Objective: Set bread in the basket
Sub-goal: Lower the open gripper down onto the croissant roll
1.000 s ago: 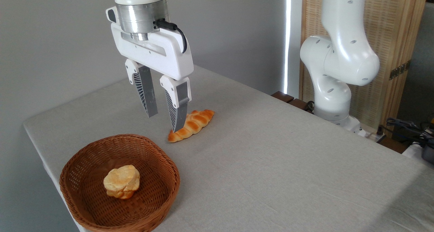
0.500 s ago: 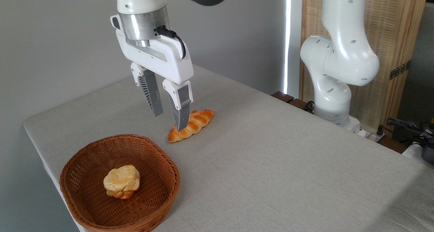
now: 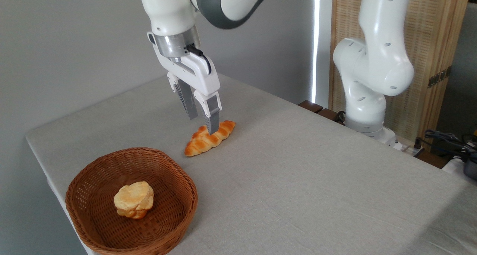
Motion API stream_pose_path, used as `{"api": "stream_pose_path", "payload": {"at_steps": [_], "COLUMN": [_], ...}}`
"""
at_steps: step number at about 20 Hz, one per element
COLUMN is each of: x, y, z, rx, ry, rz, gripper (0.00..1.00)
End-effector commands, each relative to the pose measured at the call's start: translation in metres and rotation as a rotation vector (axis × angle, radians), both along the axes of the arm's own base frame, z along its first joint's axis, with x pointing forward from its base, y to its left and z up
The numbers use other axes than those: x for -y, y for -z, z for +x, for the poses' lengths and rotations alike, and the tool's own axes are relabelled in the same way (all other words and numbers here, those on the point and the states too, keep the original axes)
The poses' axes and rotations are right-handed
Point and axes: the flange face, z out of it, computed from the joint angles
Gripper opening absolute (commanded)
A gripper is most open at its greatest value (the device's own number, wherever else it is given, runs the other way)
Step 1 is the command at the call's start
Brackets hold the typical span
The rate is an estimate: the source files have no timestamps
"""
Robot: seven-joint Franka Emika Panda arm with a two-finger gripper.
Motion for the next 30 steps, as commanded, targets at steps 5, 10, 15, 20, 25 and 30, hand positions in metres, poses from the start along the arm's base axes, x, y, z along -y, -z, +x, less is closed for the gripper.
{"api": "stream_pose_path", "payload": {"at_steps": [5, 10, 15, 20, 25, 30], "x": [0.060, 0.080, 0.078, 0.081, 0.090, 0.090], "y": [0.046, 0.073, 0.073, 0.081, 0.089, 0.088], "z": [-0.030, -0.040, -0.038, -0.038, -0.040, -0.040], "rx": [0.034, -0.026, 0.002, -0.011, -0.022, -0.020], "ry": [-0.047, 0.002, 0.036, 0.033, 0.046, 0.049], "rz": [-0.019, 0.025, 0.073, 0.081, 0.084, 0.087], "gripper": [1.00, 1.00, 1.00, 1.00, 1.00, 0.99]}}
